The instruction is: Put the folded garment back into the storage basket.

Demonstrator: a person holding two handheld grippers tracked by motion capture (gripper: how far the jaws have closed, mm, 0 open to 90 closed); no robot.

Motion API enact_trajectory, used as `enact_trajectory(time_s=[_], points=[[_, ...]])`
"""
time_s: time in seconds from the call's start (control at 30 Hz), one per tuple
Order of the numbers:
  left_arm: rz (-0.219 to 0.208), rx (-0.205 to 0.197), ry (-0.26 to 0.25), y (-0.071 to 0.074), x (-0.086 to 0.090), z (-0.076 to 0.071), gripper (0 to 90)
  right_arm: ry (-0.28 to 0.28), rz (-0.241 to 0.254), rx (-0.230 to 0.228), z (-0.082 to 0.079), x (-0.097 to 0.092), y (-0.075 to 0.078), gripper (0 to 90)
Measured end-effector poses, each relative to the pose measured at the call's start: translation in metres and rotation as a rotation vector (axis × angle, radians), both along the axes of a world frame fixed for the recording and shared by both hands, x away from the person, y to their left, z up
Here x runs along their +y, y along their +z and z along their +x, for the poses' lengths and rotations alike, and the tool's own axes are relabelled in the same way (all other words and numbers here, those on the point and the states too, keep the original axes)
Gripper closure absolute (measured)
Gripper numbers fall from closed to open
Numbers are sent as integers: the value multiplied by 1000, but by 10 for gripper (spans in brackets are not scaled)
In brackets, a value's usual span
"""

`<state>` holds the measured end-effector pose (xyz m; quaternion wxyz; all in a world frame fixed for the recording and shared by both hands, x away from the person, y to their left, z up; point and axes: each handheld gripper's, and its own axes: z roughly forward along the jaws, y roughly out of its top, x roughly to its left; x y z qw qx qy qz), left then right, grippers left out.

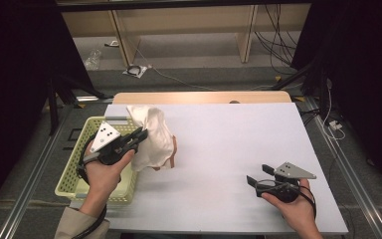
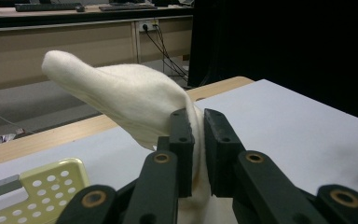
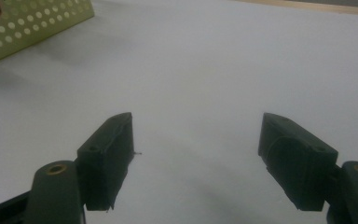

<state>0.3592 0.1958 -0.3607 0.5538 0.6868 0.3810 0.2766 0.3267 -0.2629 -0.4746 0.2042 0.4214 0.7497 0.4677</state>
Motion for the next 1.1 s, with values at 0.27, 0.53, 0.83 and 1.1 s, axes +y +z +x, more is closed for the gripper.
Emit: enact_trajectory(time_s=[0.27, 0.53, 0.83, 1.1], points=[[0, -1, 1, 1, 1, 0, 817, 0, 0, 0, 0, 0, 0, 274], [-3, -2, 5, 1, 2, 0, 817, 0, 0, 0, 0, 0, 0, 274], [-5, -3, 10, 2, 4, 0, 817, 0, 0, 1, 0, 0, 0, 274], [1, -7, 13, 3, 5, 0, 817, 0, 0, 0, 0, 0, 0, 275]])
